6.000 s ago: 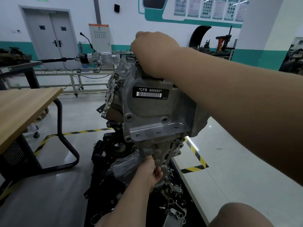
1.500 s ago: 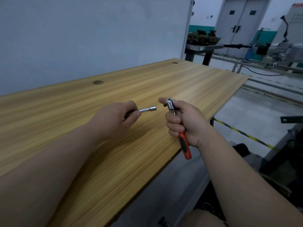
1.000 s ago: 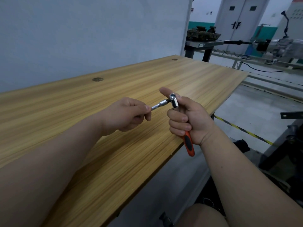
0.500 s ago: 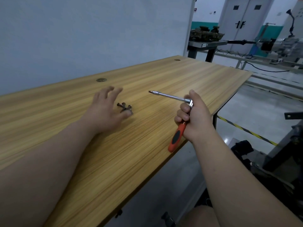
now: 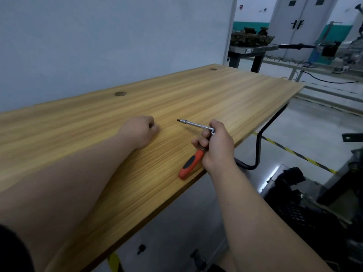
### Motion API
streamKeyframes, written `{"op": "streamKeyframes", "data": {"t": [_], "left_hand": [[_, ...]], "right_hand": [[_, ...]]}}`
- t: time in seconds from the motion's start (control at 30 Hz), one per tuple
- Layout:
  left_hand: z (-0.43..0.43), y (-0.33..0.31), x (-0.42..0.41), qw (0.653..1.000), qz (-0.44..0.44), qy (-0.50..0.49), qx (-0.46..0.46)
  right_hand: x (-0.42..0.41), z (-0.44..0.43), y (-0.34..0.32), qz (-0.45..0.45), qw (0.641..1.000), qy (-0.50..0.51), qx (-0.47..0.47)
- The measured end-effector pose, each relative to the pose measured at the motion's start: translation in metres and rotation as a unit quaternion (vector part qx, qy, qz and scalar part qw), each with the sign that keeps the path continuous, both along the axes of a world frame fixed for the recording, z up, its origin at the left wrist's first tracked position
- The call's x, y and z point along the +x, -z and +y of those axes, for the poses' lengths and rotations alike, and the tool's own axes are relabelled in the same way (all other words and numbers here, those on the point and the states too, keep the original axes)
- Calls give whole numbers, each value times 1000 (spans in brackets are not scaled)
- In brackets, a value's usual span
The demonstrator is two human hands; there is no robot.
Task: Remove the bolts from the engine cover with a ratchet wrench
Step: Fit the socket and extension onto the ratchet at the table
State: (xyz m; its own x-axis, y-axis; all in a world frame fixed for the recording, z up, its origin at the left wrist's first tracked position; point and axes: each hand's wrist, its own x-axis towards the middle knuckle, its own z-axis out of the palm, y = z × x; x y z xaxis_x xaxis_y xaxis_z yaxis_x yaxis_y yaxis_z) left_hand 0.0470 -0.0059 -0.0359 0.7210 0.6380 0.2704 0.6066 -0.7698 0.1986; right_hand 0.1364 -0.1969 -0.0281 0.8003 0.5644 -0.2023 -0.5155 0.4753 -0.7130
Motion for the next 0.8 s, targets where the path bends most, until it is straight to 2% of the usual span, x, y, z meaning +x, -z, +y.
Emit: {"op": "streamKeyframes", "data": {"t": [0.07,0.13,0.2,0.27,0.3,0.33,0.37,0.4,0.43,0.47,0.5,0.53,0.6,0.67,0.73,0.8], "left_hand": [[-9,-1,-2,997,27,-27,71],[-16,-1,-4,994,30,-48,97],[-20,-1,-10,995,-10,-72,68],[-24,-5,-23,981,-147,-118,-51],[-25,-10,-29,938,-267,-153,-163],[-26,-18,-36,842,-406,-188,-302],[-25,-26,-41,697,-520,-208,-449],[-26,-31,-44,557,-575,-205,-563],[-31,-34,-44,457,-585,-194,-642],[-41,-37,-38,408,-570,-185,-688],[-58,-42,-27,395,-549,-173,-716],[-77,-46,-13,396,-530,-156,-734],[-129,-54,25,404,-481,-100,-772],[-192,-55,63,399,-395,-20,-827],[-255,-48,90,404,-288,46,-867],[-318,-36,106,386,-173,93,-901]], "right_hand": [[-2,-2,-1,5,1000,3,-3],[-5,-6,-2,8,1000,4,0],[-7,-11,-5,17,1000,3,-2],[-9,-21,-9,58,998,3,9],[-9,-29,-9,94,995,5,36],[-8,-38,-9,133,988,7,75],[-8,-49,-9,165,979,9,117],[-7,-61,-8,186,971,8,150],[-6,-74,-8,187,968,2,165],[-6,-89,-9,166,973,-7,159],[-6,-105,-12,122,984,-12,133],[-6,-121,-14,56,994,-10,89],[-7,-158,-21,-119,991,24,-52],[-10,-199,-28,-252,946,77,-190],[-13,-243,-33,-306,904,123,-274],[-19,-295,-37,-350,855,153,-352]]}}
